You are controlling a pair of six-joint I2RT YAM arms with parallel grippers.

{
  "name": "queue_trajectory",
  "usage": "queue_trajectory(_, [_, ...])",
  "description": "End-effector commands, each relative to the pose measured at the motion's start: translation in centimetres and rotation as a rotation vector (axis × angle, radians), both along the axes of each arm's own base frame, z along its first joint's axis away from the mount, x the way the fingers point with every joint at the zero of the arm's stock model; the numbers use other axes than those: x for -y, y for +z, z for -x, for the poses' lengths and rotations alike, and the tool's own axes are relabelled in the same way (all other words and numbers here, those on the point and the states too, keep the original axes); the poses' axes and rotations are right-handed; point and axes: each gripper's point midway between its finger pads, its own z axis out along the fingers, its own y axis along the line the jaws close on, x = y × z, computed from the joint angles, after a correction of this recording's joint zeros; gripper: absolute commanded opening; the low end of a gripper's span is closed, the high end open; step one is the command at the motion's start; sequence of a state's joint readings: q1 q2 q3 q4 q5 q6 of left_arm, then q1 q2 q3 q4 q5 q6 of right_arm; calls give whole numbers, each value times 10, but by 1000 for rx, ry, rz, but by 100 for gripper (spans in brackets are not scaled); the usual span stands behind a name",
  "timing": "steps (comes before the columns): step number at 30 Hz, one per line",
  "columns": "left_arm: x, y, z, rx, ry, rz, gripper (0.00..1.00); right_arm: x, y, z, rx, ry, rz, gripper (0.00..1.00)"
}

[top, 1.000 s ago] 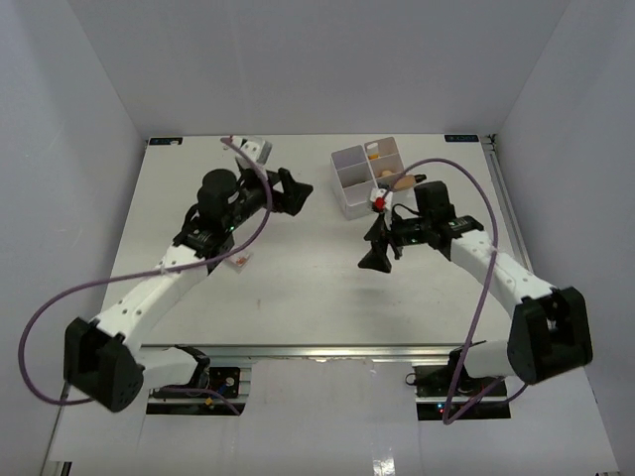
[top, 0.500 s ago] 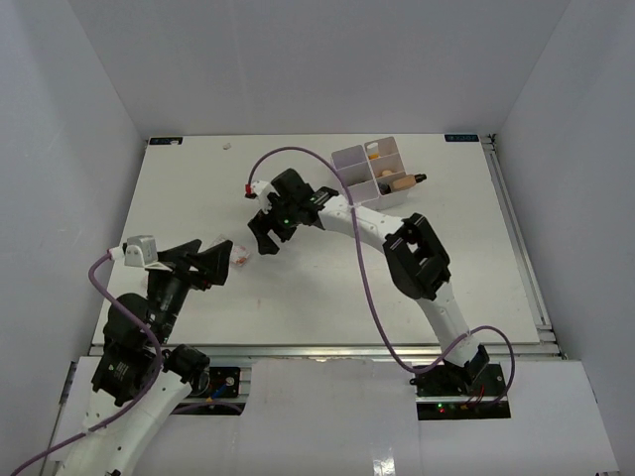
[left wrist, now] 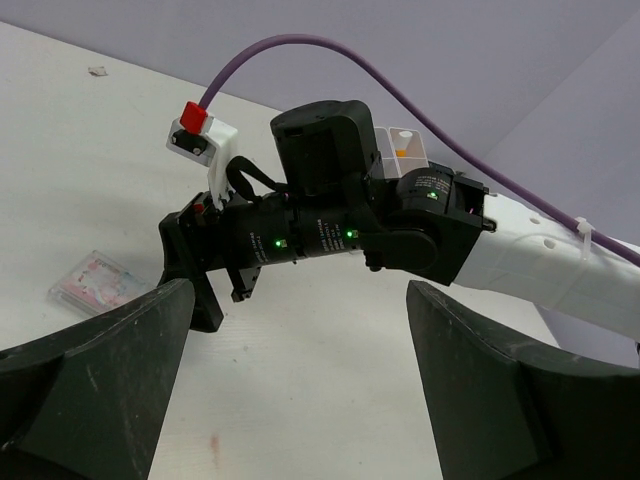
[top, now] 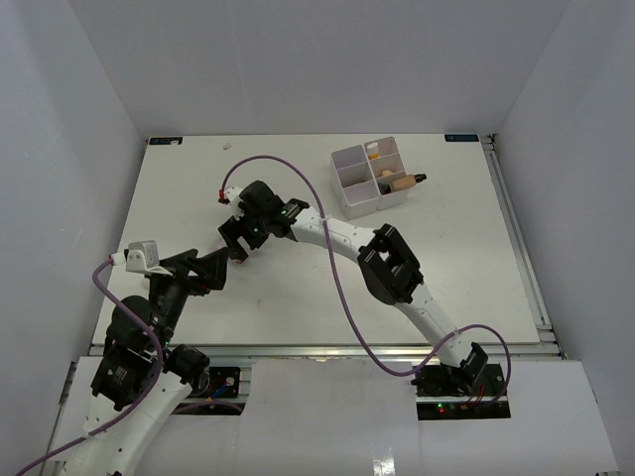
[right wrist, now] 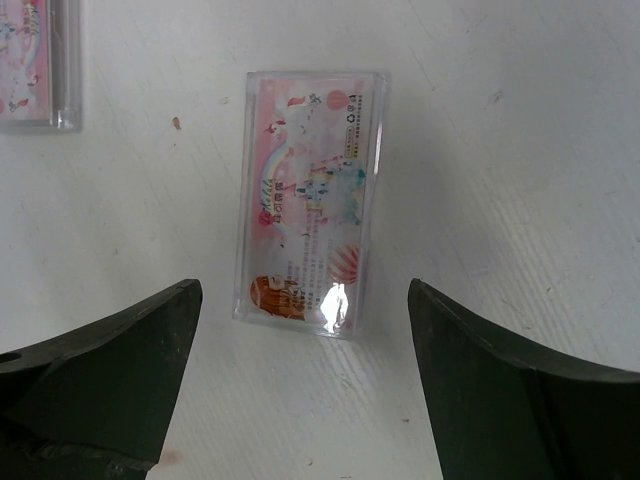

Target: Organize the makeup

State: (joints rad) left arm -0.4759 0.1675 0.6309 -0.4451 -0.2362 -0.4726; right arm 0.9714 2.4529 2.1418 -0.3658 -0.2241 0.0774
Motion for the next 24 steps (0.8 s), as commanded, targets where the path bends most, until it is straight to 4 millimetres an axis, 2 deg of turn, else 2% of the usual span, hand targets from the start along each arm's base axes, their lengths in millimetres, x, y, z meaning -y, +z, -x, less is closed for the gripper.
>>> queue_trajectory(1, [2,-5,-2,-19,-7,-9,98,-15,-2,-3,64,-26,-10,90])
queue_trajectory(15, [3,-6,-2,-18,-9,-8,98,-16,-25,12,90,-15,50,90])
queue_trajectory(21, [3,-7,-3,-20,-9,-8,98,-8,-47,11,168,-51,144,90])
queue_trajectory(24, [4,-8,-4,-25,-9,-10,98,-3,-57,11,182,-57,178,94])
